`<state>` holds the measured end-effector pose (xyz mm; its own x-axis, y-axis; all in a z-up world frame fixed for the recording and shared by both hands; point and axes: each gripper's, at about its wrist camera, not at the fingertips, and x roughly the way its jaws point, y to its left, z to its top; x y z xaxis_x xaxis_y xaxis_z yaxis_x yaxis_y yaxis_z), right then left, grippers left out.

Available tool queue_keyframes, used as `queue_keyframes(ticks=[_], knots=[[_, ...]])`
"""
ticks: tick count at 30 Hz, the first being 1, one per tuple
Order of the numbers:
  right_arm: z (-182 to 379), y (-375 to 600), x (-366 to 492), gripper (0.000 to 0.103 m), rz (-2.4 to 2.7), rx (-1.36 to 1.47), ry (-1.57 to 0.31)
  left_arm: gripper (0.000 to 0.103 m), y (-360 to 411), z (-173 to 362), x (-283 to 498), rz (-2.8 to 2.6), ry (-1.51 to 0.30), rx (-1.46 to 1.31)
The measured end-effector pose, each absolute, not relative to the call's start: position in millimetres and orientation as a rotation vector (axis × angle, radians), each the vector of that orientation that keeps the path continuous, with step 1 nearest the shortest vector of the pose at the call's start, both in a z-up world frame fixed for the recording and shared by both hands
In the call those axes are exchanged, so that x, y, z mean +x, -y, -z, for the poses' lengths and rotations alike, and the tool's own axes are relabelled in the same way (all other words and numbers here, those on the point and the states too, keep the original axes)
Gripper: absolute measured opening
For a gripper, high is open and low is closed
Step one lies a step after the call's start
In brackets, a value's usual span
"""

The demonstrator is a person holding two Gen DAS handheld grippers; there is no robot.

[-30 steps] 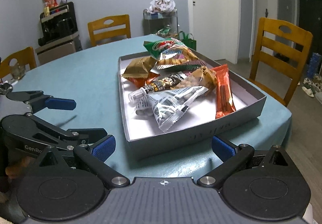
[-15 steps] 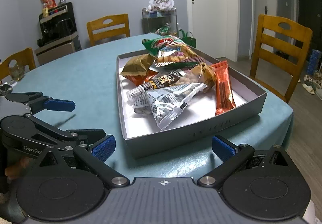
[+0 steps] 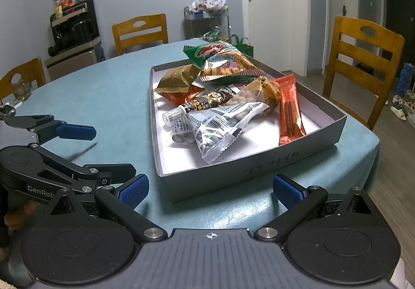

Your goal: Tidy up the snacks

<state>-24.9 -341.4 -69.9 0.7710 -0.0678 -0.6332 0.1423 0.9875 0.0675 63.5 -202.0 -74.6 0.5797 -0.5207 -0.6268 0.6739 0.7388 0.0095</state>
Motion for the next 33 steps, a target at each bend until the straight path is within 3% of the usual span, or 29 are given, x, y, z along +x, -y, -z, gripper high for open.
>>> queue_keyframes(ticks=[33], knots=[[75.5,342.8,-22.6,0.103,0.105,0.114,-0.699,0.1,202.4,76.6,65.7,0.703,-0.651,0.258]])
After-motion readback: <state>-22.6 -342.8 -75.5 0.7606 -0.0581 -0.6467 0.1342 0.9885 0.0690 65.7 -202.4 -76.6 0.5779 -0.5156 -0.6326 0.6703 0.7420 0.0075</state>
